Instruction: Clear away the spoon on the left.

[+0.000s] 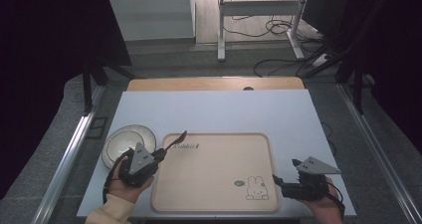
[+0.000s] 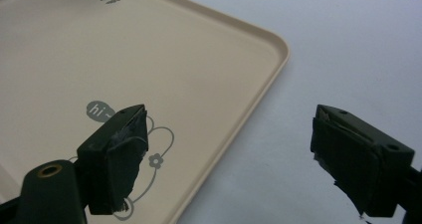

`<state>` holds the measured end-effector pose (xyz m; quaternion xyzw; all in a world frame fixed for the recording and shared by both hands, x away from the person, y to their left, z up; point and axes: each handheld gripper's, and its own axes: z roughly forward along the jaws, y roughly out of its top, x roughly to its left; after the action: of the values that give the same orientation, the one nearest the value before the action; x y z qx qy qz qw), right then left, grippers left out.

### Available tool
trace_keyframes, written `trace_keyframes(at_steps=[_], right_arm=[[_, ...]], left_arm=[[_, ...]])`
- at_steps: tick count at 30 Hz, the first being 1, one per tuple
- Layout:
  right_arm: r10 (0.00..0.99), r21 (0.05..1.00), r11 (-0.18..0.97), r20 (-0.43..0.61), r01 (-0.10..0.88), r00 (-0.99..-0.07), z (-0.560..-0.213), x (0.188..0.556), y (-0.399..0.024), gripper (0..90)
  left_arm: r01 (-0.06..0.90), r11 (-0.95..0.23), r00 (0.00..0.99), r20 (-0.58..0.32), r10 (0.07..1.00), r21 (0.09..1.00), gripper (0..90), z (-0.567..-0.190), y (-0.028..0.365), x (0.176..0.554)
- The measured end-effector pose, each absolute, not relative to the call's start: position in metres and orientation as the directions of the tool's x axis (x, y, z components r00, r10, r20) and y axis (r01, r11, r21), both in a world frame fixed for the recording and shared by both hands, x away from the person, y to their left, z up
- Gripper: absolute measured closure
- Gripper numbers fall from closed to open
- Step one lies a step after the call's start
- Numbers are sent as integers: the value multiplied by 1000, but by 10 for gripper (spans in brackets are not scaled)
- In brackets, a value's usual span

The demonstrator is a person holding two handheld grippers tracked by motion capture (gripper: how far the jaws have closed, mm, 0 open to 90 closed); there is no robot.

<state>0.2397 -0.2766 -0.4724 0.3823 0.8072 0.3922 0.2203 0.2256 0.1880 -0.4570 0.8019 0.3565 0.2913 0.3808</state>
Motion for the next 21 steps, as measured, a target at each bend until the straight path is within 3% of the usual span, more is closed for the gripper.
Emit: trace_keyframes(at_steps=[21], right_arm=[[789, 798, 404, -57, 446, -612, -473, 240, -276, 150]], left_arm=[[354, -506, 602, 222, 767, 787, 845, -467, 179, 225]])
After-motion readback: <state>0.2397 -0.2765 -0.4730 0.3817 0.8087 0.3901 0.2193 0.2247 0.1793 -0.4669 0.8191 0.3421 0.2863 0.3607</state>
